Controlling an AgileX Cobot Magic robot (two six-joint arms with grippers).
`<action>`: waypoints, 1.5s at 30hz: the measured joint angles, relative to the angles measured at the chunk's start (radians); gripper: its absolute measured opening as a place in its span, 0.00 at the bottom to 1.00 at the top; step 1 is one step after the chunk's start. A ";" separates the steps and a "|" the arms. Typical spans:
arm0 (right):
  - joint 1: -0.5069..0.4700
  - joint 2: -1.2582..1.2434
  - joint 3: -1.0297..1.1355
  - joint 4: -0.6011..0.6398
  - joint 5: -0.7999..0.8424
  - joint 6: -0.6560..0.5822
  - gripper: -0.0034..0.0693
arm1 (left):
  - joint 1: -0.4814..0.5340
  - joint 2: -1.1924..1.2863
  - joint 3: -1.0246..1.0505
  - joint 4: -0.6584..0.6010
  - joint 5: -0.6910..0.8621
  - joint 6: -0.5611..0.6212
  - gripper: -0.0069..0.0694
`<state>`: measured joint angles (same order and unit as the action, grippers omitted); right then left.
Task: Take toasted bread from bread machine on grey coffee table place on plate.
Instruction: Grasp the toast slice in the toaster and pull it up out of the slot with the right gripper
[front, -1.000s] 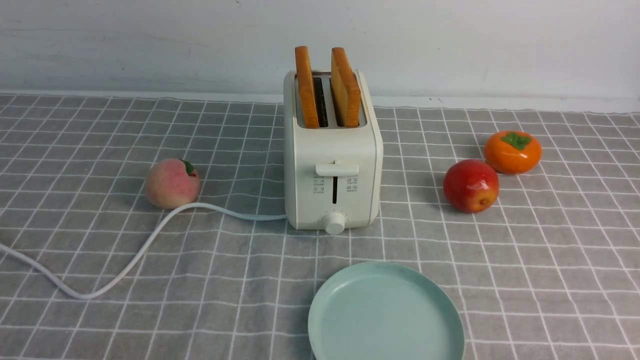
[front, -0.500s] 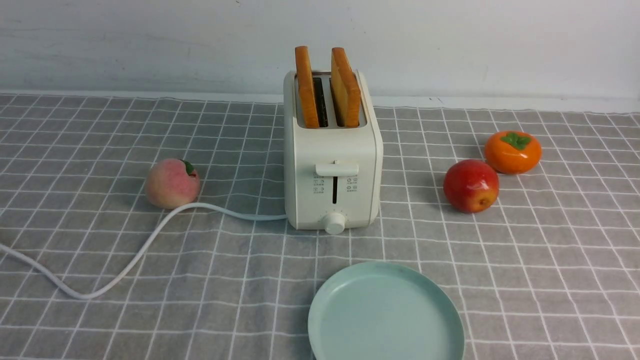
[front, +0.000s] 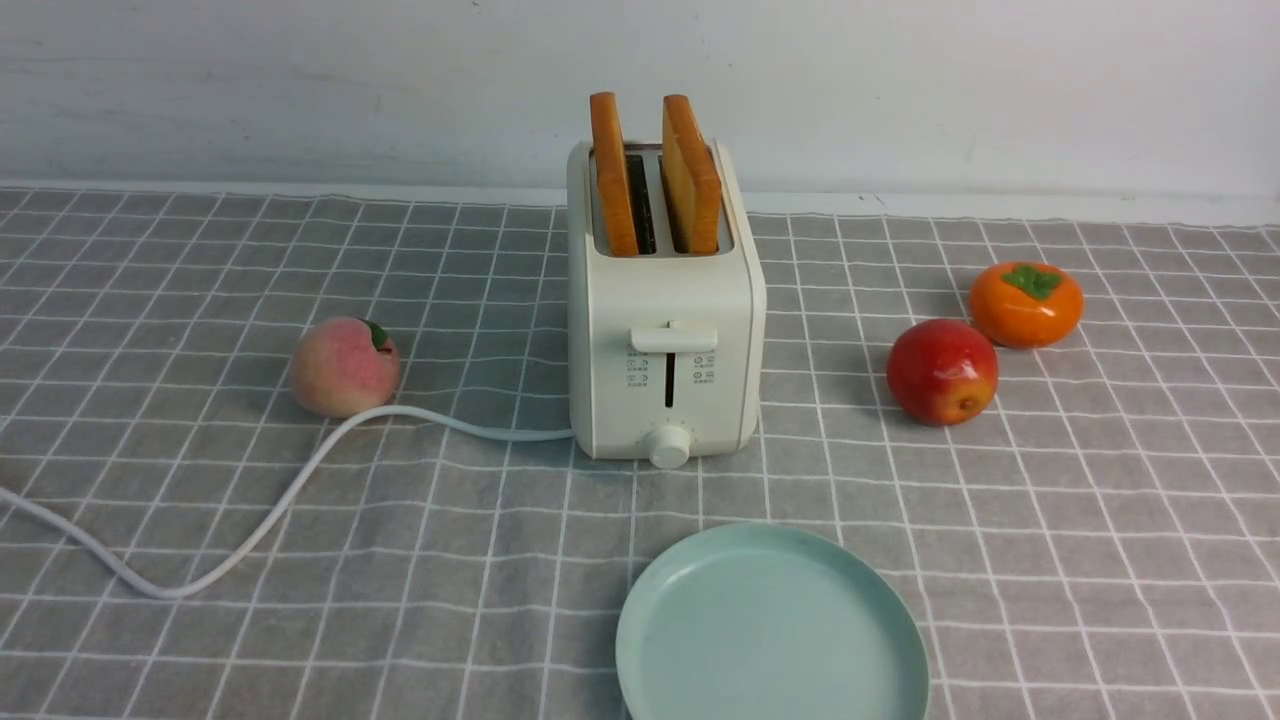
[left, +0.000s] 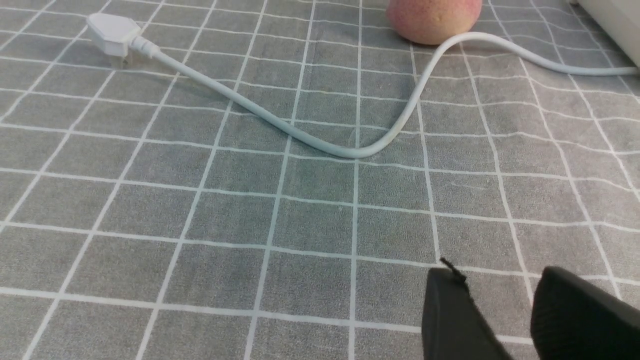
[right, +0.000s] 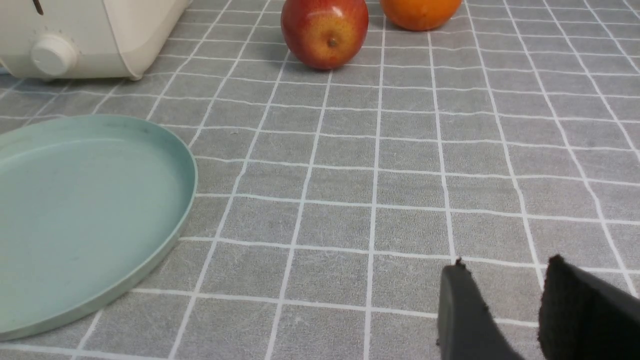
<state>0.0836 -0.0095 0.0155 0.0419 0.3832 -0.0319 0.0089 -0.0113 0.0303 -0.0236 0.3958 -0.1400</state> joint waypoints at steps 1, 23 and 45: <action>0.000 0.000 0.000 0.000 -0.002 0.000 0.38 | 0.000 0.000 0.000 -0.005 -0.011 0.000 0.40; 0.000 0.000 0.009 0.103 -0.366 0.176 0.38 | 0.000 0.000 0.000 -0.113 -0.496 -0.077 0.40; 0.000 0.386 -0.675 0.220 -0.332 0.183 0.38 | 0.000 0.201 -0.627 -0.086 -0.286 -0.459 0.40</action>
<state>0.0836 0.3766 -0.6599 0.2622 0.0516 0.1513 0.0089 0.1898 -0.5972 -0.1093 0.1097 -0.5986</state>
